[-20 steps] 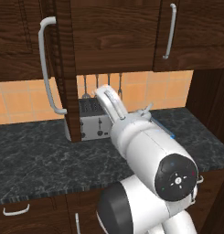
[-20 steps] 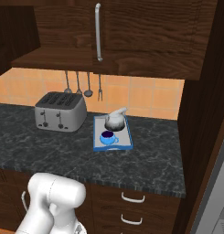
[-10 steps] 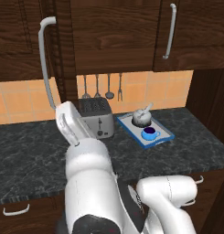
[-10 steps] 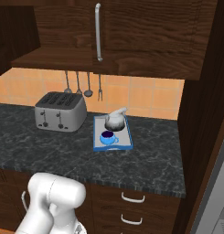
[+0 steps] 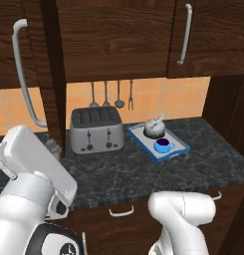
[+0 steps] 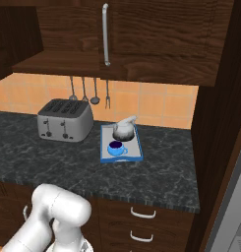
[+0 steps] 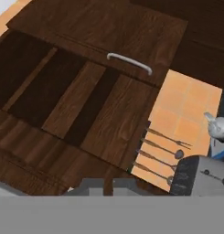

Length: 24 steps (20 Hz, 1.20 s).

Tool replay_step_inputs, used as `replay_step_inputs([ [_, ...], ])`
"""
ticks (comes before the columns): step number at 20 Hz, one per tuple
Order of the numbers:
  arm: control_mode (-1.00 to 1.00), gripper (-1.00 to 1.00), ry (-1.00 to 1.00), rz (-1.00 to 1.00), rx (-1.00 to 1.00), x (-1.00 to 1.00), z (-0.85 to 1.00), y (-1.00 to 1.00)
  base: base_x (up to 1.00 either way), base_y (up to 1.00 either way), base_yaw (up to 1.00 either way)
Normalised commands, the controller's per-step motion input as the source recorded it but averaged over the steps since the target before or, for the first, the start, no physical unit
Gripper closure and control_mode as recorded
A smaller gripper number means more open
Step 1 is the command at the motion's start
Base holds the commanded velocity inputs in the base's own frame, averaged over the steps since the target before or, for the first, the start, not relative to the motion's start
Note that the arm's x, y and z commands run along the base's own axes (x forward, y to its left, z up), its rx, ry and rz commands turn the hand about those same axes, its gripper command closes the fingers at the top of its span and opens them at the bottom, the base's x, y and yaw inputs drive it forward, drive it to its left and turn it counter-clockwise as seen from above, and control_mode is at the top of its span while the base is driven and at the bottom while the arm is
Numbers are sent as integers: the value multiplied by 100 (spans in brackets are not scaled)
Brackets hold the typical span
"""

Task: Pick the kettle from the counter and place it on the tray. Then pick the mug from the cabinet and place it on the tray. Then close the cabinet doors.

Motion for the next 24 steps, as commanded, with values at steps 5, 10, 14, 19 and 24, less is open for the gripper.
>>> replay_step_inputs([
  [5,-100,100,-4,-29,0,-15,-5,71,0,0,0],
  [10,-100,100,0,-32,0,51,-19,75,0,0,0],
  [14,-100,100,0,-27,0,98,-24,57,0,0,0],
  [19,-100,100,-1,-15,1,88,-8,4,0,0,0],
  [24,-100,100,-2,-8,0,41,27,-38,0,0,0],
])
